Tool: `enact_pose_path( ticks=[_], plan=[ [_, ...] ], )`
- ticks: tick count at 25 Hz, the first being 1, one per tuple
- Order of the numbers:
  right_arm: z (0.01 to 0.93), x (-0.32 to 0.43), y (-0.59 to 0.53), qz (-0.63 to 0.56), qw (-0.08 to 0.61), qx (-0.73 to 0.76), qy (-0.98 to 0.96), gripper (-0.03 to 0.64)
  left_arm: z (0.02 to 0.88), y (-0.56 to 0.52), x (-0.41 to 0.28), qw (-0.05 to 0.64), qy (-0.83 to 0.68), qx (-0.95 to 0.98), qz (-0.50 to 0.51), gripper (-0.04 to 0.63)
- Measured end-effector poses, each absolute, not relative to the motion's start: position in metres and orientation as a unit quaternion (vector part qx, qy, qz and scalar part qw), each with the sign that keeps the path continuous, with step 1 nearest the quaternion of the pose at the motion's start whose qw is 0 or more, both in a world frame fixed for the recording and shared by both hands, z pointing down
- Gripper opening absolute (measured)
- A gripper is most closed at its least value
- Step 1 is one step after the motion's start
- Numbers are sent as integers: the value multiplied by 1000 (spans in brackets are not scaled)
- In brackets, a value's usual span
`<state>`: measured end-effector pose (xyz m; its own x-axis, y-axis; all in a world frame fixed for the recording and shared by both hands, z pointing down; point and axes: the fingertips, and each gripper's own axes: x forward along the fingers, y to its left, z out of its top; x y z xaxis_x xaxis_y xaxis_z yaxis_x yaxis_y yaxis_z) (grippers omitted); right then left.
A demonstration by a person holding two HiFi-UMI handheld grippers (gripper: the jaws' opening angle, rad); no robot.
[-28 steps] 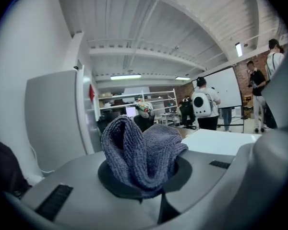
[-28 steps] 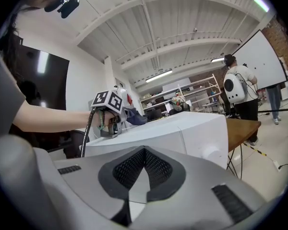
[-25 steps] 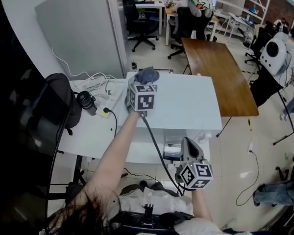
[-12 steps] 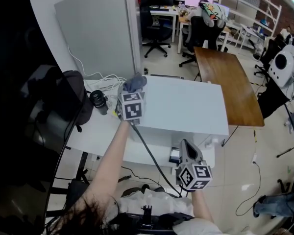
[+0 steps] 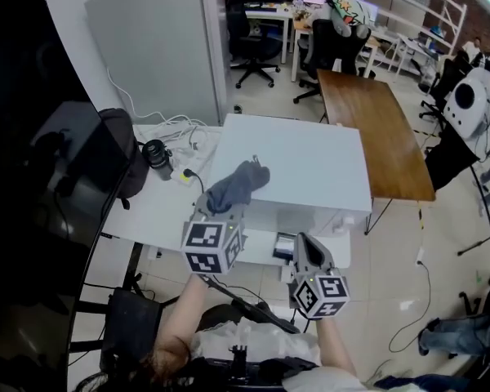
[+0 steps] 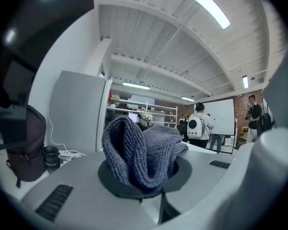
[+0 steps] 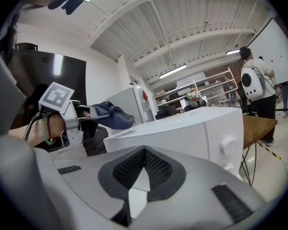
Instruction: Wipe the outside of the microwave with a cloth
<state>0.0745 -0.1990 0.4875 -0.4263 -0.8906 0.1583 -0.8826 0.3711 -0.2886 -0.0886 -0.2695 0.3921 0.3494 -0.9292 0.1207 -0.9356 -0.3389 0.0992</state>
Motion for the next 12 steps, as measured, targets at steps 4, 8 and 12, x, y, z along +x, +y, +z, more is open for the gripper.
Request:
enact_pose_path(
  ticks=[4, 8, 12],
  plan=[
    [493, 82, -184, -165, 5, -530, 832, 21, 420, -224, -80, 104, -577, 810, 17, 55],
    [490, 85, -160, -167, 6, -532, 830, 21, 432, -190, -75, 113, -578, 808, 26, 55],
    [485, 80, -128, -161, 10, -535, 829, 21, 424, -140, -75, 98, -575, 812, 14, 55]
  ],
)
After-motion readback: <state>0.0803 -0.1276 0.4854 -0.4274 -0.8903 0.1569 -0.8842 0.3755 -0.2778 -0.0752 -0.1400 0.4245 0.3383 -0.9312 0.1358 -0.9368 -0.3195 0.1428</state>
